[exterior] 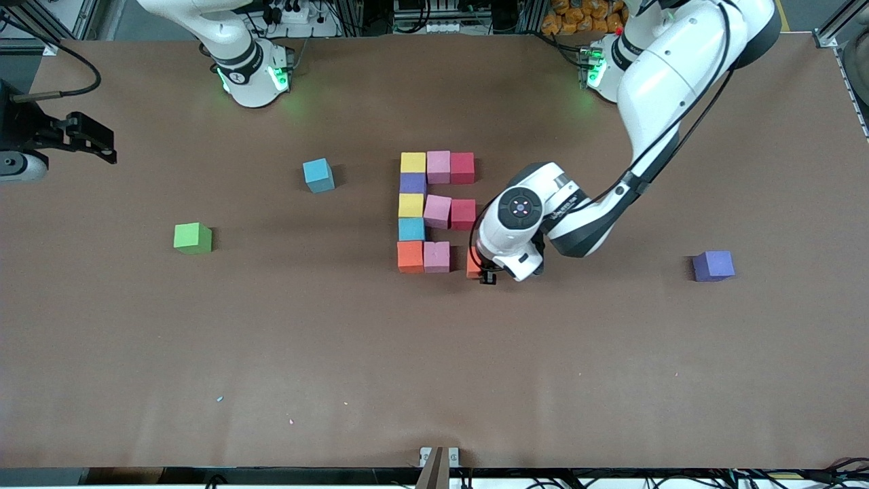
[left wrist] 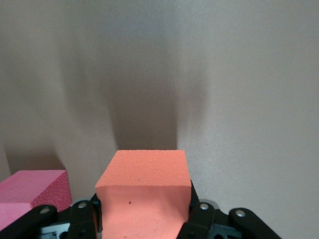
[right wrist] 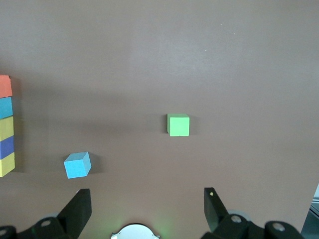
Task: Arrange 11 blocks into digit 3
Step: 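Carry the orange block toward the figure with the left gripper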
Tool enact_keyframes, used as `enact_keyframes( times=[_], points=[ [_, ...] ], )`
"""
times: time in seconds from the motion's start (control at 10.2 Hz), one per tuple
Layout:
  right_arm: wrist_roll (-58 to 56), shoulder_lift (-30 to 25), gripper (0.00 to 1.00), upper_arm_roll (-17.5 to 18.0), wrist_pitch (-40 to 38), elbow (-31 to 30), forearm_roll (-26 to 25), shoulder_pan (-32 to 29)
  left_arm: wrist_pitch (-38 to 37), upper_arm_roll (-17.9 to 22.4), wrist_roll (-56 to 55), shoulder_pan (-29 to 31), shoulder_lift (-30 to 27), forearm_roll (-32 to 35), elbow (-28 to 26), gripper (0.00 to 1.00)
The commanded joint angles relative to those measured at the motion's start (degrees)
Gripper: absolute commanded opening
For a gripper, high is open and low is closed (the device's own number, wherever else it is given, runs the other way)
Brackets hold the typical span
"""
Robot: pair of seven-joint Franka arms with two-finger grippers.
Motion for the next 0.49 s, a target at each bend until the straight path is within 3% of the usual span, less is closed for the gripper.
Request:
enact_keyframes(
  times=[0.0,0.39],
  points=[
    [0.88,-1.25,1.00,-0.03,1.08,-1.73,0.20,1.71,0.11,2.56,-3.52,-2.65,1.11,-0.89,1.74,0.00],
    [0.52,-1.25,1.00,-0.03,1.26,-2.86,-0.16,1.71,2.48,2.74,-4.24,-4.85,2.08,-0.71,1.83,0.00]
  ],
)
